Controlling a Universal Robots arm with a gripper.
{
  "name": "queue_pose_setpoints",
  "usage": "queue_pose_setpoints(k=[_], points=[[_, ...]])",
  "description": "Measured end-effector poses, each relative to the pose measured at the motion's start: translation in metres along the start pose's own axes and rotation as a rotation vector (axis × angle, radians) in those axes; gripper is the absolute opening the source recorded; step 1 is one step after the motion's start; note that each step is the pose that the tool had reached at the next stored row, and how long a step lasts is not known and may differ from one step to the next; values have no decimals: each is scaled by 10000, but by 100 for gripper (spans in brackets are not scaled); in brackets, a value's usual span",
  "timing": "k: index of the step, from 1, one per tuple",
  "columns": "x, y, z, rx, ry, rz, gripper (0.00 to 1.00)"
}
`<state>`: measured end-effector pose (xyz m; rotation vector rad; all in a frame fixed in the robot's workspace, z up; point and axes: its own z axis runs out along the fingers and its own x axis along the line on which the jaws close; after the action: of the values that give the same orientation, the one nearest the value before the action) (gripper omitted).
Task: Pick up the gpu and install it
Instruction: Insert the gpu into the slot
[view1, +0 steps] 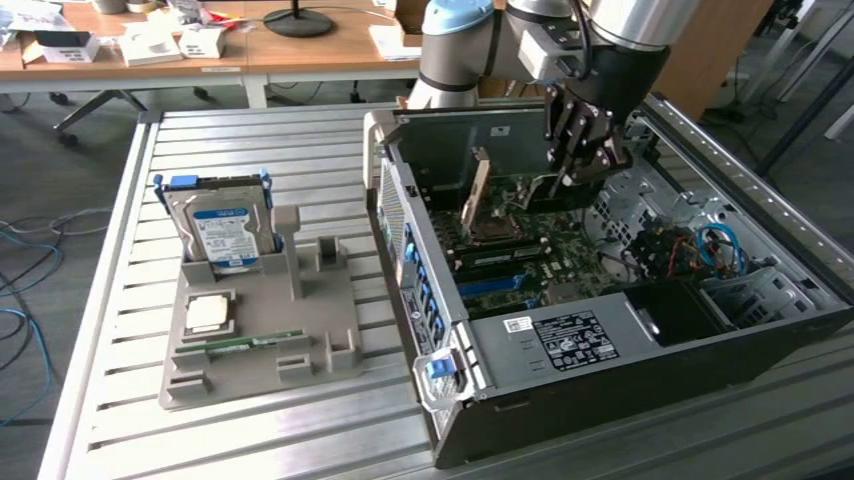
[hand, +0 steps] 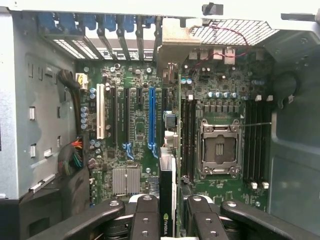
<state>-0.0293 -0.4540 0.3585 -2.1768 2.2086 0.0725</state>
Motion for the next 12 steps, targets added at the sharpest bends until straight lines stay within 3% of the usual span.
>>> queue_pose_setpoints(k=[12], points=[[10, 0, 157, 0, 1, 0, 26]])
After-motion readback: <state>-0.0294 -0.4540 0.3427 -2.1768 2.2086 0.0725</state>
